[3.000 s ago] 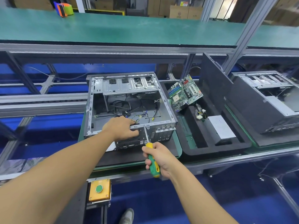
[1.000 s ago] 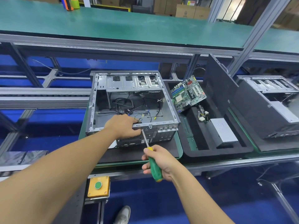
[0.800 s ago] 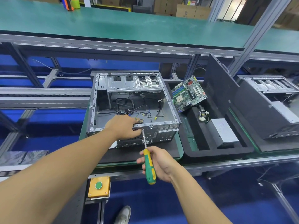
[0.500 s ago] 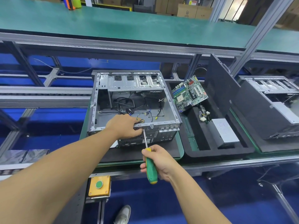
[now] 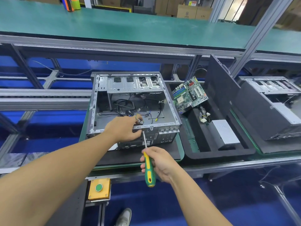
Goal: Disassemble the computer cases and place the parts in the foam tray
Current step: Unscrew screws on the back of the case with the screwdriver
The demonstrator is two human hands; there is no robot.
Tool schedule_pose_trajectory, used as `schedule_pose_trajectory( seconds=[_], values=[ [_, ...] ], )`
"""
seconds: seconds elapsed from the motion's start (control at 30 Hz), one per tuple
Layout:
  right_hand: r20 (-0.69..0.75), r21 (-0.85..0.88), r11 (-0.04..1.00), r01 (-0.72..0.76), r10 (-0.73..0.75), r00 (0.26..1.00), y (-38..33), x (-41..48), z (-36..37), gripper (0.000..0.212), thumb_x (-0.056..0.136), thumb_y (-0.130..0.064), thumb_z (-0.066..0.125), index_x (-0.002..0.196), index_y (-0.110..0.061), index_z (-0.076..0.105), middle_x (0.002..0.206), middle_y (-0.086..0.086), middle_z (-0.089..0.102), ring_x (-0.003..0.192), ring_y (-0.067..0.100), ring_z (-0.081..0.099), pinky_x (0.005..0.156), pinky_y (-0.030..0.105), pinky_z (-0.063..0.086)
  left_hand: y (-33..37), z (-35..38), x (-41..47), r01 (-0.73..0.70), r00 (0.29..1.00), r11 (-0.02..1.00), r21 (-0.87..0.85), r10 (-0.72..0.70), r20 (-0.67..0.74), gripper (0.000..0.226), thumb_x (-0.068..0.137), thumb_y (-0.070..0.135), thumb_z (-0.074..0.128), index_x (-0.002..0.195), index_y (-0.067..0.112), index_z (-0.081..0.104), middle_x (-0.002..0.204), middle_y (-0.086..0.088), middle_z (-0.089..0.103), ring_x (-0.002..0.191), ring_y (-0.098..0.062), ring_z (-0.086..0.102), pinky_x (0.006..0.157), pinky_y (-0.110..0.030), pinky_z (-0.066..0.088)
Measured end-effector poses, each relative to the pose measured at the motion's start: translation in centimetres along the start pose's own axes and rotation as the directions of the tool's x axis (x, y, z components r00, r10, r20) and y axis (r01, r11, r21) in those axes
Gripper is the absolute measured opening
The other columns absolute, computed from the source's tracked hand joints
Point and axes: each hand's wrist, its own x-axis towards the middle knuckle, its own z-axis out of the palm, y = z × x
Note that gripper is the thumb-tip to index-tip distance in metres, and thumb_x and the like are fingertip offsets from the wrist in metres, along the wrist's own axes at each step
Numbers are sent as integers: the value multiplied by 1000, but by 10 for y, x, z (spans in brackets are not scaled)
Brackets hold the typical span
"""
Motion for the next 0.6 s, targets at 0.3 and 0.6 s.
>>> schedule_pose_trajectory(
  seconds=[0.3,0.6],
  values=[
    [3,22,1000,7,-7,1000,0,-1,-4,16,100,-23,58,100,-8,63,72,4,66,56,18,59,55,32,53,-3,1,-9,-378,922,891,253,386,18,29,96,33,48,124,37,51,137,12,48,75,-23,60,46,-27,32],
    [-5,7,1000,15,-15,1000,0,-1,-4,17,99,-22,58,103,-7,64,74,4,66,57,17,59,56,33,53,-5,4,-7,-347,932,919,187,360,-42,21,96,33,44,113,42,50,127,19,53,67,-26,63,46,-25,34]
  ],
)
